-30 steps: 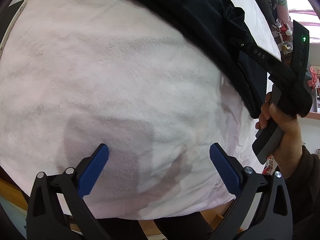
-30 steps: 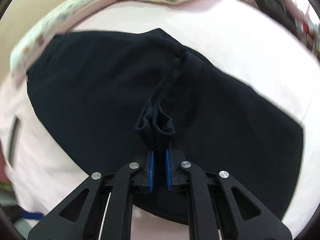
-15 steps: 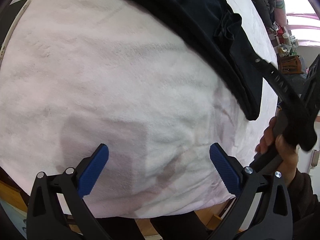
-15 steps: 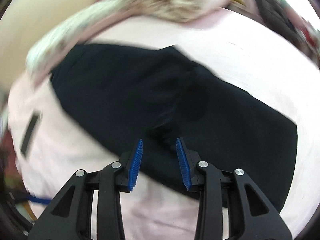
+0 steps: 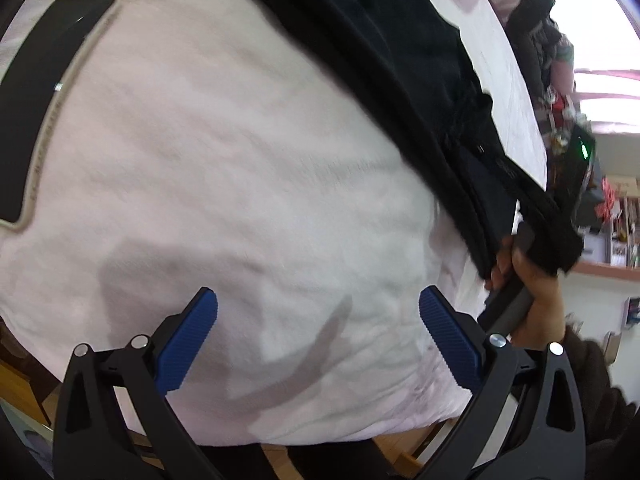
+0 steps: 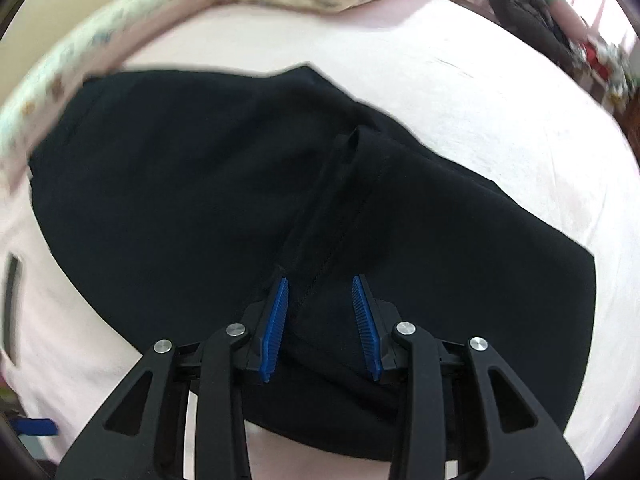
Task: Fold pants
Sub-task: 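Open the right gripper to release the flattened trousers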
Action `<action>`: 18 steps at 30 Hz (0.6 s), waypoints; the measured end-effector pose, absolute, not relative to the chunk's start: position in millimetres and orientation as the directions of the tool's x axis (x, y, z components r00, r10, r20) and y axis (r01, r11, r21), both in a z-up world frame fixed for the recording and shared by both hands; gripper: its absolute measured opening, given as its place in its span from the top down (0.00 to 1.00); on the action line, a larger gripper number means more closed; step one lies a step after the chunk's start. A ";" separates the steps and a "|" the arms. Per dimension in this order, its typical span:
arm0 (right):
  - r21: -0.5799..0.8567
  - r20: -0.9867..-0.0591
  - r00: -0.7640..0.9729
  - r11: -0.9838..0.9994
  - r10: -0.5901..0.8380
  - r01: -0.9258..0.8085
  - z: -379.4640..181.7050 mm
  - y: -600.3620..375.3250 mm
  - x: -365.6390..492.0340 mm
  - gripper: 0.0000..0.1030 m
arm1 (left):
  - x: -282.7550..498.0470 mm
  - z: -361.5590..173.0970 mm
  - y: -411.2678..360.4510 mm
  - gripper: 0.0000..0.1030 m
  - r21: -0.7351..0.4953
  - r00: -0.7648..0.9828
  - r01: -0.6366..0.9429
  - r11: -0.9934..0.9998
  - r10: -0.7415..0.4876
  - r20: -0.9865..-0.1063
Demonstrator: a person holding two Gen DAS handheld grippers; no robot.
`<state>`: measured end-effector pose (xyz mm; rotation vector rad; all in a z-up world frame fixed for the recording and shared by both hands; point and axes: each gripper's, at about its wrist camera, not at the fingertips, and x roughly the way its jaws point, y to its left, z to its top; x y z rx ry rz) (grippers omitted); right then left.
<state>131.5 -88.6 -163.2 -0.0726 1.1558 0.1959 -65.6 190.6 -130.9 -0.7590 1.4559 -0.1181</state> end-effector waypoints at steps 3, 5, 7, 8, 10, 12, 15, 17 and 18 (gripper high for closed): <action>0.038 -0.933 0.341 0.974 0.114 -0.221 -168.0 -78.8 138.0 0.59 | -51.1 -125.3 204.9 0.02 -0.554 0.203 -0.377 0.742 -0.517 -0.831; 0.094 -0.927 0.342 0.977 0.156 -0.191 -155.4 -82.7 136.8 0.59 | -37.9 -118.7 217.9 0.02 -0.582 0.254 -0.381 0.719 -0.524 -0.813; 0.142 -0.906 0.378 0.978 0.190 -0.153 -139.4 -89.4 128.6 0.59 | -23.0 -113.3 236.0 0.02 -0.602 0.314 -0.392 0.695 -0.515 -0.798; 0.186 -0.899 0.379 0.976 0.217 -0.117 -131.4 -94.7 120.8 0.58 | -13.3 -111.8 248.7 0.02 -0.616 0.343 -0.407 0.674 -0.513 -0.787; 0.256 -0.896 0.357 0.964 0.264 -0.068 -125.5 -101.0 107.2 0.52 | 3.7 -112.6 272.7 0.02 -0.654 0.379 -0.437 0.617 -0.533 -0.756; 0.300 -0.899 0.323 0.953 0.296 -0.041 -122.8 -99.8 87.6 0.46 | 23.2 -116.4 302.7 0.02 -0.709 0.429 -0.484 0.513 -0.567 -0.703; 0.330 -0.909 0.260 0.943 0.327 -0.034 -122.7 -91.1 57.3 0.46 | 44.6 -119.2 338.6 0.02 -0.744 0.504 -0.536 0.399 -0.556 -0.661; 0.366 -0.910 0.209 0.931 0.359 -0.007 -127.5 -86.6 41.5 0.46 | 61.3 -121.3 360.7 0.02 -0.751 0.537 -0.554 0.360 -0.535 -0.653; 0.374 -0.911 0.190 0.927 0.367 0.001 -131.9 -80.1 49.0 0.46 | 66.0 -122.4 366.6 0.02 -0.748 0.540 -0.560 0.355 -0.528 -0.655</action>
